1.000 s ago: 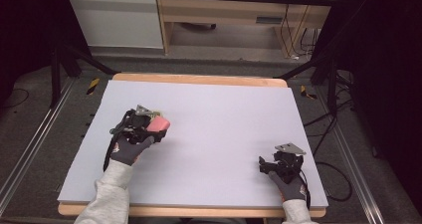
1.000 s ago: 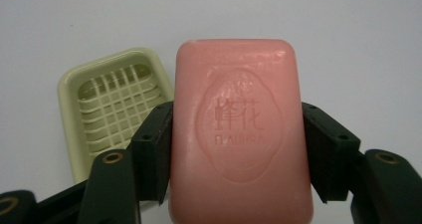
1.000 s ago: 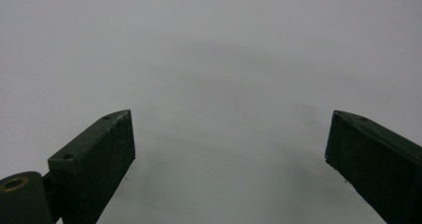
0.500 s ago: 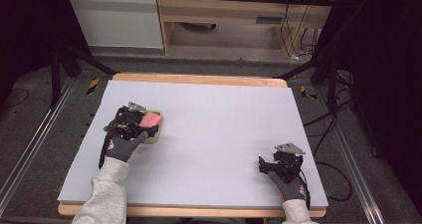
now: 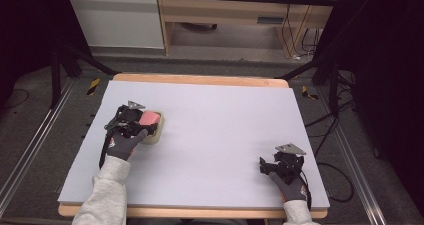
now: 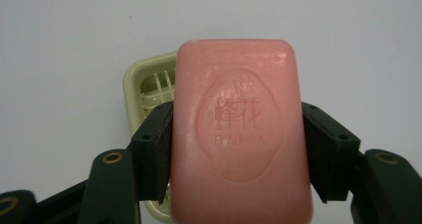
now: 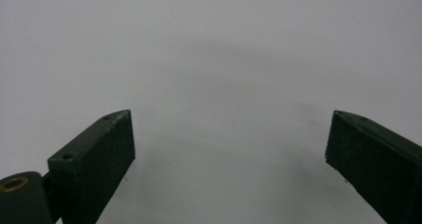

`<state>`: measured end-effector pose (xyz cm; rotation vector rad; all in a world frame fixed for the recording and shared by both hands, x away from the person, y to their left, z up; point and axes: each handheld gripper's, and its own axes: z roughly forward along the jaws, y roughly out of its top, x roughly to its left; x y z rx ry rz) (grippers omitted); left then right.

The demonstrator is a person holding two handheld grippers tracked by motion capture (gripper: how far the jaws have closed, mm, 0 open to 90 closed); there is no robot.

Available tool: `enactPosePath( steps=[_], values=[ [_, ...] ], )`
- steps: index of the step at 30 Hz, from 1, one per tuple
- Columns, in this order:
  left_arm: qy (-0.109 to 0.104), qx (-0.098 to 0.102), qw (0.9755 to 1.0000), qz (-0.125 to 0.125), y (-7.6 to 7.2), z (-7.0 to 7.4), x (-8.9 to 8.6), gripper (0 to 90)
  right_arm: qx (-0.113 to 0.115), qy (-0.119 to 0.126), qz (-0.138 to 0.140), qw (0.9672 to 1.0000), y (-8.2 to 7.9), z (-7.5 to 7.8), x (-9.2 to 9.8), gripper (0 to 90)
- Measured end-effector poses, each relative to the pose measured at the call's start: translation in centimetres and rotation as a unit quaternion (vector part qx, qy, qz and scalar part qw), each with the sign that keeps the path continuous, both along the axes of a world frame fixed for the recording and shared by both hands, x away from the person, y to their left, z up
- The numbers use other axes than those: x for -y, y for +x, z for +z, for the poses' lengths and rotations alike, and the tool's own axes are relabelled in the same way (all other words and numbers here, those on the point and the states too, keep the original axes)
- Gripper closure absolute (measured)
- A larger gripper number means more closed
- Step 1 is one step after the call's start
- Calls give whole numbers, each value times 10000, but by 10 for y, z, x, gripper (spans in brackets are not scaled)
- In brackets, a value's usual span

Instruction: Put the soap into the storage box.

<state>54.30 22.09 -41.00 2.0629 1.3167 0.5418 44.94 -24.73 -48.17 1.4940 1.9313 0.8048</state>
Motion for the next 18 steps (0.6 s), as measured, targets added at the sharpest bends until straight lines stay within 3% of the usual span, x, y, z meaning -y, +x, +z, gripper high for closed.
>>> enactPosePath(
  steps=[18],
  values=[
    [0, -47, 9999, 166, 15, -16, -2, 372, 4, 25, -10, 10000, 0, 0, 0, 56]
  ],
)
